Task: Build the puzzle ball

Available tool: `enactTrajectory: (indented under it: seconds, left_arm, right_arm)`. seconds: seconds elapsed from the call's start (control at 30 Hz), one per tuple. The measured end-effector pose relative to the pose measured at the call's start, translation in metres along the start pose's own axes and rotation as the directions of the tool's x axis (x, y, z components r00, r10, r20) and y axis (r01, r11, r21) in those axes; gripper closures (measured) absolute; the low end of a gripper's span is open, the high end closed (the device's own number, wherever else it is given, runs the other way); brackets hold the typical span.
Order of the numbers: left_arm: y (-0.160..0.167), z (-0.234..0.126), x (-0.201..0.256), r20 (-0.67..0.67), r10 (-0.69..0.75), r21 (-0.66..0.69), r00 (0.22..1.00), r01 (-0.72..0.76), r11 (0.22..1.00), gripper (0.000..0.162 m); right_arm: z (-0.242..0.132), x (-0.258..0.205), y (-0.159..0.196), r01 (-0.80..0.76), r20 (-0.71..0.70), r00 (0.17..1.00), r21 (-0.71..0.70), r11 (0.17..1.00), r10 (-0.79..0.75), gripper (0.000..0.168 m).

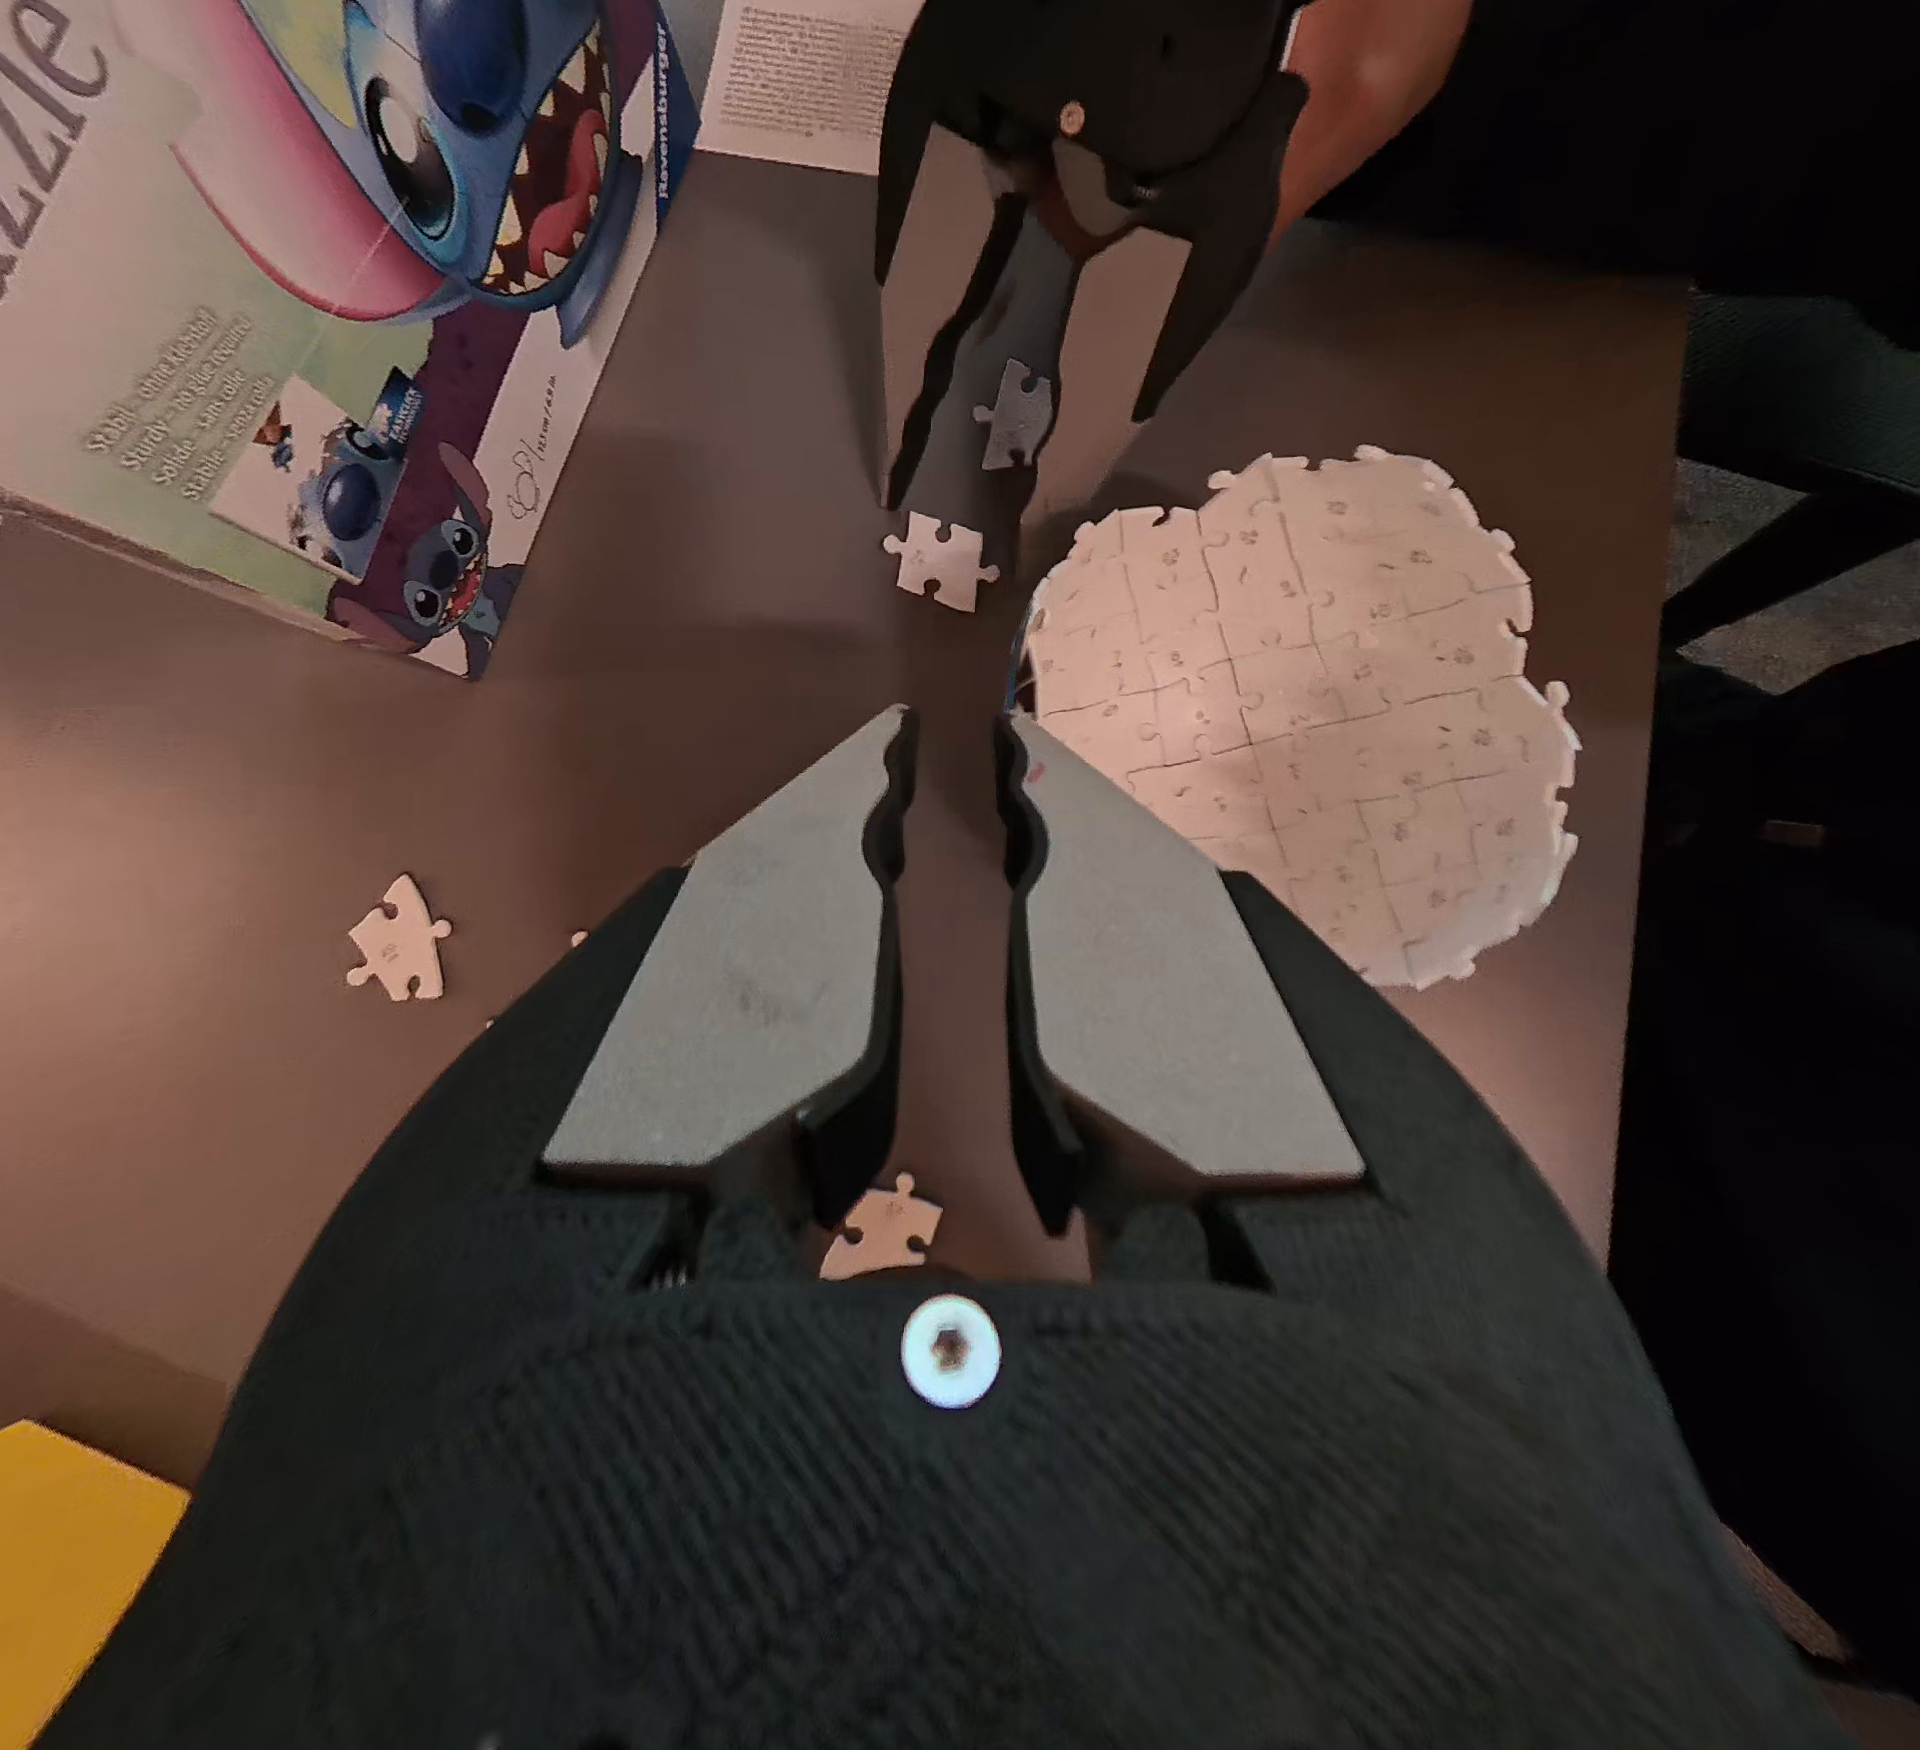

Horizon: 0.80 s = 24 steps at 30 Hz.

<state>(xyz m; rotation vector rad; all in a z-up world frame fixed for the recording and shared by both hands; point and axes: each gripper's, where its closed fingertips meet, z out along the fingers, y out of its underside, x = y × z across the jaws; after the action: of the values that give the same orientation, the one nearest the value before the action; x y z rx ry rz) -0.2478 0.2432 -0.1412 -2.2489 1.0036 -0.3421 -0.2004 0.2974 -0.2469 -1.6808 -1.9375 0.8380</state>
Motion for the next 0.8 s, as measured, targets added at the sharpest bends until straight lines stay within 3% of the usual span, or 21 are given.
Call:
enactTrajectory:
  seconds: [0.17,0.53,0.8]
  left_arm:
    - [-0.001,-0.004,-0.001,0.002,-0.003,0.009,1.0,0.002,1.0,0.15]
    - [-0.003,-0.006,-0.009,0.022,-0.025,0.032,0.999,0.024,0.999,0.15]
    - [-0.013,0.007,-0.024,-0.114,-0.253,0.113,0.961,0.265,0.958,0.133]
  right_arm:
    - [0.002,0.005,-0.001,0.032,-0.028,0.999,0.017,0.999,-0.031,0.133]
    - [-0.006,0.013,-0.005,0.051,-0.1,0.994,0.021,0.998,-0.048,0.134]
    - [-0.039,0.011,-0.044,0.075,-0.157,0.987,0.23,0.97,-0.039,0.134]
